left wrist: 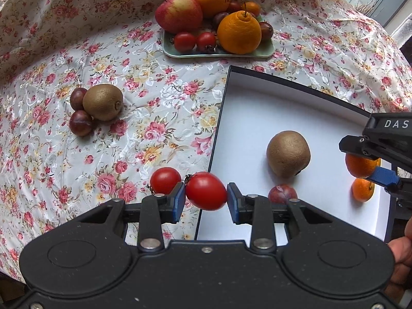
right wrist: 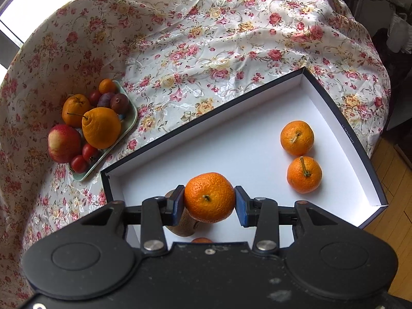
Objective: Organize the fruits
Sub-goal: 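Open the left tool to drop the tomato while the right tool releases the tangerine in the box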
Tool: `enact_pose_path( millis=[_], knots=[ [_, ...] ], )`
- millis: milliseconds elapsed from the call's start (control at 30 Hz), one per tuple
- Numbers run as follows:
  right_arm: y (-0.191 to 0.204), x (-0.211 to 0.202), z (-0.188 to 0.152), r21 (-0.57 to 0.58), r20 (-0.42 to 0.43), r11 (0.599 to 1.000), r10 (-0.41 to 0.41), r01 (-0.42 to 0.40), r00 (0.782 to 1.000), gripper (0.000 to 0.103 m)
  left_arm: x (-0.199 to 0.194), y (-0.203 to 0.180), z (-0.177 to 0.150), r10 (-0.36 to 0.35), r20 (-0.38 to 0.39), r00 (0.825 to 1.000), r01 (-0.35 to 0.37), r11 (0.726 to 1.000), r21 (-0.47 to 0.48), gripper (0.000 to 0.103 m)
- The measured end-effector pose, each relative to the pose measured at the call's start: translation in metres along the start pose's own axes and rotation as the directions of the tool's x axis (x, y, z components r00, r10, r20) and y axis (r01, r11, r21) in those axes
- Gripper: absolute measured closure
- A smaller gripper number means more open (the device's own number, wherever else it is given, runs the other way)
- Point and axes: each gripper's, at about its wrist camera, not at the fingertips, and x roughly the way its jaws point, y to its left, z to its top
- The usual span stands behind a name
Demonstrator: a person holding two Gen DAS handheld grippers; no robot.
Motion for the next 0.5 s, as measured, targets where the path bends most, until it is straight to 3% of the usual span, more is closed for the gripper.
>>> enact_pose_path(
  millis=[333,500],
  knots=[
    [-0.017,-0.011,0.007,0.0,0.04,1.0,-0.021,0.021,0.999,0.06,0.017,-0.022,-0.003,0.032,-0.029,0.999,-0.031,0.999,0.037,0.059],
    [-0.023,-0.011,0.01,0.025,0.02,1.0,-0.017,0.016,1.0,0.06,0.014,-0.025,-0.001,0.022,-0.016,1.0,-0.021,0.999,0.039,0.058]
  ],
)
